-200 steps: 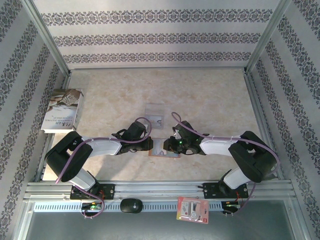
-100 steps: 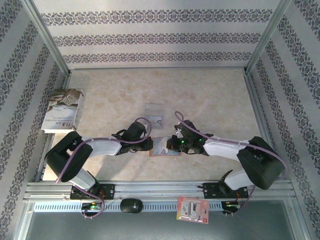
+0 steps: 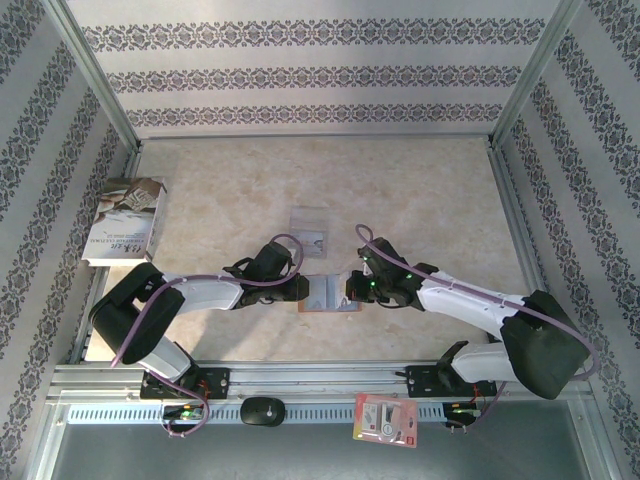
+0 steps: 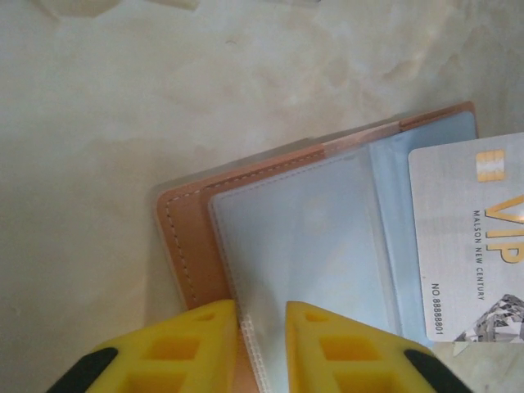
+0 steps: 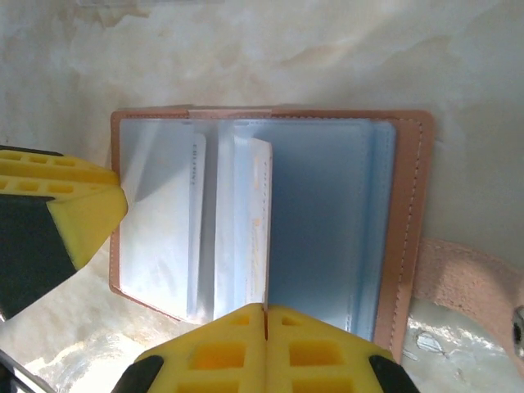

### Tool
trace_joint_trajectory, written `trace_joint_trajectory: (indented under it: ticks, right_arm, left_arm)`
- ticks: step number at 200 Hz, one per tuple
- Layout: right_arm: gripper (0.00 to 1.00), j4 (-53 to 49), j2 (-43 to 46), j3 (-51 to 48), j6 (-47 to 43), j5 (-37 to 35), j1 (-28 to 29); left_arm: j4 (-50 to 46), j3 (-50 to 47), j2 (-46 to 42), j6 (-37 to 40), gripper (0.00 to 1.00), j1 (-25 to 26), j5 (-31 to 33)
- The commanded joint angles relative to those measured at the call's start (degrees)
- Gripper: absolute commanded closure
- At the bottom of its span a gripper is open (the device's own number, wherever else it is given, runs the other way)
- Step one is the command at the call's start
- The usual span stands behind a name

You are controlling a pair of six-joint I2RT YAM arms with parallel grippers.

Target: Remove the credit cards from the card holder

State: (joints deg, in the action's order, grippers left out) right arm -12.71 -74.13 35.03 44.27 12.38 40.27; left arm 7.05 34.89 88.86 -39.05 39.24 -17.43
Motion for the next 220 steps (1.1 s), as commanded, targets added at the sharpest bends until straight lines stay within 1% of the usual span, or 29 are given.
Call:
trace_joint_trajectory:
  ticks: [1, 32, 56, 83, 105, 125, 133, 150, 193, 220]
  right_arm:
    - [1.0, -4.8, -1.1, 3.1, -2.8, -4.6, 1.9]
    - [1.0, -6.6, -2.9, 6.0, -4.6, -7.4, 4.7]
    - [1.0, -7.4, -5.2, 8.2, -5.3, -8.7, 6.9]
    - [1.0, -7.3, -8.6, 9.9, -5.5, -8.6, 7.9]
    - [0.93, -6.9, -10.3, 10.4, -5.8, -8.5, 8.3]
    - [0.93, -6.5, -11.0, 10.7, -6.1, -8.2, 8.4]
    - [0.94, -6.5, -11.0, 10.8, -6.4, -8.2, 8.4]
    - [1.0, -6.7, -10.8, 11.2, -7.2, -8.7, 8.4]
    - [1.0, -7.8, -6.8, 11.6, -13.2, -9.7, 8.0]
    - [1.0, -9.4, -4.1, 13.6, -19.3, -7.1, 6.9]
  left_arm:
    - [-4.9, -0.1, -2.3, 0.6, 0.69, -1.2, 2.0]
    - [-6.1, -0.9, -7.6, 0.5, 0.63, -2.5, 3.4]
    - [-7.0, -1.9, -10.8, 0.5, 0.63, -3.9, 3.8]
    - [-7.9, -3.3, -13.0, 0.4, 0.63, -4.7, 4.0]
    - [-8.0, -4.5, -13.9, 0.1, 0.63, -5.0, 4.1]
    - [-7.9, -5.3, -14.3, -0.1, 0.63, -5.1, 3.8]
    - [-7.8, -5.6, -14.6, -0.1, 0.63, -5.1, 3.7]
    - [-7.6, -5.9, -14.8, -0.1, 0.63, -5.6, 3.1]
    - [-7.5, -6.5, -15.6, -0.1, 0.62, -7.1, 1.6]
    - [-8.2, -6.6, -16.2, 0.3, 0.62, -7.9, 0.9]
